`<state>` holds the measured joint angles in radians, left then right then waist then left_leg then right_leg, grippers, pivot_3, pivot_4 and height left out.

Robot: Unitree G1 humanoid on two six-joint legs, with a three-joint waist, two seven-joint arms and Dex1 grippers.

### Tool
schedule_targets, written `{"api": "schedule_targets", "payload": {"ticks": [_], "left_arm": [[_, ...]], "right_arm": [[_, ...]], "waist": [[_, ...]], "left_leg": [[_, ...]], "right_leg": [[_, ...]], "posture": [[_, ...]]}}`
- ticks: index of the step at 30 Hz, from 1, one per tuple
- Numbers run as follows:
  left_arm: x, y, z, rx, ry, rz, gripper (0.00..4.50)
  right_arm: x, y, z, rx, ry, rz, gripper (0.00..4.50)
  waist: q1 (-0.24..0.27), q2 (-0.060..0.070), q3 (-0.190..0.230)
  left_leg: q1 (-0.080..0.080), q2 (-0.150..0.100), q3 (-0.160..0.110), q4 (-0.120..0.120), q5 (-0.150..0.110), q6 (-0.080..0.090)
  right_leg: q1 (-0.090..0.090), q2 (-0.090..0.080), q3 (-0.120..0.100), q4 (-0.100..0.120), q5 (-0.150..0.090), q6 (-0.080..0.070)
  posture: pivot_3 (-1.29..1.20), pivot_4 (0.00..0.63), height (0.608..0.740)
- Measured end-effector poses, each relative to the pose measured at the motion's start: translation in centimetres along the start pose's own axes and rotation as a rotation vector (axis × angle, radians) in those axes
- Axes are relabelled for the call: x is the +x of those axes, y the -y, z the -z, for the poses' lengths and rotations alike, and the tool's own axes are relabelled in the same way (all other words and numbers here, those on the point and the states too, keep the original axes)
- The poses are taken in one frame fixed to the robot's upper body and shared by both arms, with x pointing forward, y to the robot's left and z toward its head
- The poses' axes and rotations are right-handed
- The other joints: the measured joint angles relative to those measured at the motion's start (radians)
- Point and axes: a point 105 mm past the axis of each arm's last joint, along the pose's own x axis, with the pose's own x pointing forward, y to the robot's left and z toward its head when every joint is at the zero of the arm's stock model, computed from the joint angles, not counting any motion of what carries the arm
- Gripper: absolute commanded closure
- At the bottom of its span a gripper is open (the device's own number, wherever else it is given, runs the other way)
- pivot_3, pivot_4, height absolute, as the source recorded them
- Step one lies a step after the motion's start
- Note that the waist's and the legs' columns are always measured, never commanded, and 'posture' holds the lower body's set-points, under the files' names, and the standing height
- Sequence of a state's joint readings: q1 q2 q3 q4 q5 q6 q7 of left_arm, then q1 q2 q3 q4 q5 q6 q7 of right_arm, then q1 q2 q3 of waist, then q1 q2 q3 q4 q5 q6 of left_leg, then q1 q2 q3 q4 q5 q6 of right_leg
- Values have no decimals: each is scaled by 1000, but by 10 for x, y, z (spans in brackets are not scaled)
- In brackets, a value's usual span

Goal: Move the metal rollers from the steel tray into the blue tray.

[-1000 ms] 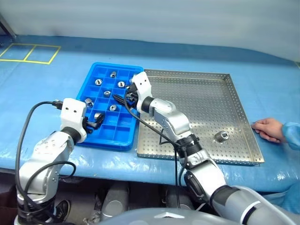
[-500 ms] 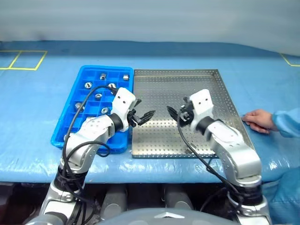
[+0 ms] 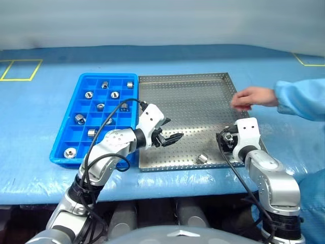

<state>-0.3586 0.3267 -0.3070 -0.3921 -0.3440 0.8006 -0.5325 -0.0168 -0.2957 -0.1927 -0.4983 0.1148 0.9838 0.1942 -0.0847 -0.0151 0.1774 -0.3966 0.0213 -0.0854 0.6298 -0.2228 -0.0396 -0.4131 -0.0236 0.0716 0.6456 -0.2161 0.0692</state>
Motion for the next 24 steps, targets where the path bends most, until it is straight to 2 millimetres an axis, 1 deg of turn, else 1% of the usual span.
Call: {"api": "schedule_targets", "payload": {"ticks": [9,14,20,24], "left_arm": [[-2,-5,5,6,-20,-22,801],[-1,-5,5,5,-21,-24,801],[-1,-9,12,-5,-40,-39,801],[-1,-9,11,-1,-32,-44,801]], "right_arm": [[4,7,6,14,-13,32,637],[5,7,5,18,-4,27,637],[5,6,3,21,3,27,637],[6,4,2,26,5,21,637]], "waist": [[2,0,0],[2,0,0],[2,0,0],[4,0,0]], "left_leg": [[0,0,0,0,0,0],[0,0,0,0,0,0],[0,0,0,0,0,0],[0,0,0,0,0,0]], "right_leg": [[0,0,0,0,0,1],[0,0,0,0,1,1],[0,0,0,0,1,2],[0,0,0,0,1,2]], "posture": [[-87,150,740],[-86,150,740],[-83,150,740],[-78,150,740]]}}
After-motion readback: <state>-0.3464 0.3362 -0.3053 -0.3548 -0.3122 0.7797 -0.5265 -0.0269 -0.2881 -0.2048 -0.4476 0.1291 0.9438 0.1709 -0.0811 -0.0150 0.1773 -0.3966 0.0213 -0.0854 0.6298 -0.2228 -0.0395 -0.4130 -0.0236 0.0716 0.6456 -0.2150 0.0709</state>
